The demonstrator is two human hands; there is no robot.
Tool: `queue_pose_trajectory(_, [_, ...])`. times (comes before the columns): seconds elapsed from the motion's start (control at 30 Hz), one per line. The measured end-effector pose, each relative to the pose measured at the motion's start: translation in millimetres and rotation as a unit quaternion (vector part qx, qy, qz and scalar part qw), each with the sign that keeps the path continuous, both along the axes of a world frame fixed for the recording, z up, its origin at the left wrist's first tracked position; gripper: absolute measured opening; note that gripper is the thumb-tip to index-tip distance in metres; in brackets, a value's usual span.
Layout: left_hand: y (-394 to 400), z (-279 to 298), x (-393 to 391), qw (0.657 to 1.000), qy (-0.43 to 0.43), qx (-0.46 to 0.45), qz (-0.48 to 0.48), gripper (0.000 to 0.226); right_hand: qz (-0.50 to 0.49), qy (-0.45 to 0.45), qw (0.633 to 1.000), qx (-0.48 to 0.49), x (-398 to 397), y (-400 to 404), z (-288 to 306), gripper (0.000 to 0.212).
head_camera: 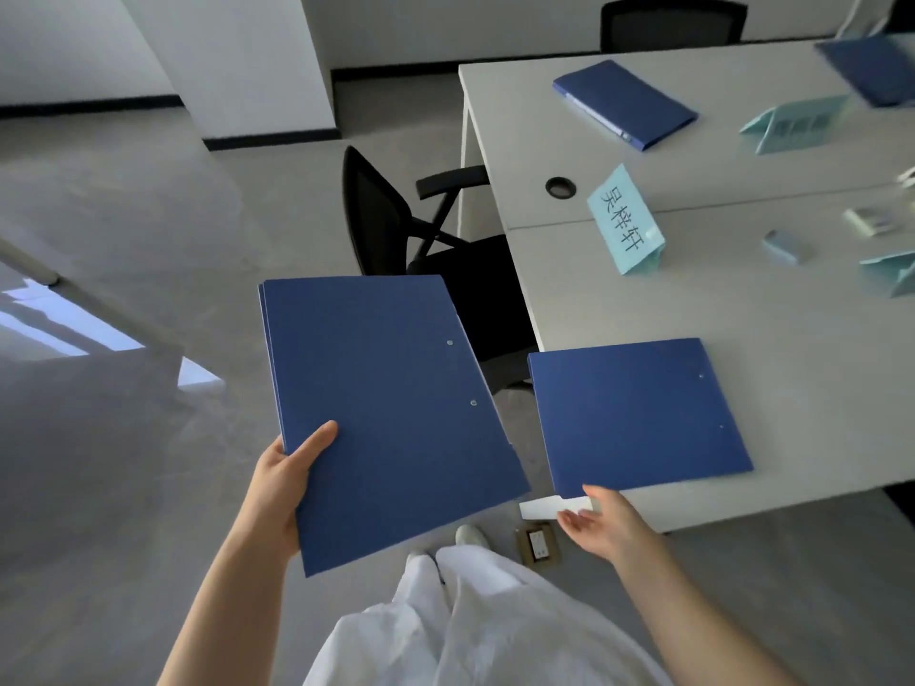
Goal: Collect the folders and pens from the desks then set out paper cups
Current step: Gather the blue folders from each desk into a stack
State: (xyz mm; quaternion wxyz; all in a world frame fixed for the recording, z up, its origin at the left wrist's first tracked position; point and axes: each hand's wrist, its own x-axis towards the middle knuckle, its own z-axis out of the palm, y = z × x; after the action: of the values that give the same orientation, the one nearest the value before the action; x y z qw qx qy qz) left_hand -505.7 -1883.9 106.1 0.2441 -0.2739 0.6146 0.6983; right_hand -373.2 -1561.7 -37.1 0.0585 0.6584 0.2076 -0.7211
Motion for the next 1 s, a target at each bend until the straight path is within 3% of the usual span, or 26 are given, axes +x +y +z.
queue_pose_trajectory(0.23, [4.1, -1.1, -14.4, 1.000, 0.002, -0.001, -0.006, 0.024, -0.099, 0.052, 0.993, -0.049, -19.4, -0.9, 13.3, 0.057])
queue_pose_trajectory(0.4, [6.3, -2.6, -20.8, 1.000, -0.009, 0.001, -0.009, 0.027, -0.170, 0.119, 0.978, -0.024, -43.2, -4.4, 30.2, 0.035])
queue_pose_trajectory(0.6, [7.7, -2.3, -28.4, 1.000, -0.005, 0.002, -0.009, 0.027, -0.190, 0.234, 0.953, -0.005, -73.3, 3.2, 73.1, 0.033])
queue_pose_trajectory(0.73, [11.1, -0.1, -32.9, 1.000, 0.007, 0.006, -0.007, 0.026, -0.207, 0.329, 0.920, -0.053, -81.4, 4.7, 109.1, 0.032])
queue_pose_trajectory(0.8, [13.1, 1.1, -34.5, 1.000, 0.013, 0.009, -0.002, 0.028, -0.181, 0.361, 0.912, -0.079, -79.6, 3.0, 124.3, 0.038])
queue_pose_trajectory(0.9, [14.8, 3.9, -36.1, 1.000, 0.013, 0.007, 0.007, 0.033, -0.085, 0.388, 0.913, -0.098, -73.5, 0.3, 133.4, 0.081])
queue_pose_trajectory(0.93, [14.6, 4.5, -36.4, 1.000, 0.014, 0.007, 0.011, 0.034, -0.029, 0.392, 0.915, -0.088, -72.8, 0.0, 135.1, 0.084])
queue_pose_trajectory(1.0, [13.8, 6.2, -36.5, 1.000, 0.014, 0.005, 0.019, 0.037, 0.080, 0.392, 0.914, -0.063, -72.6, -1.0, 141.7, 0.053])
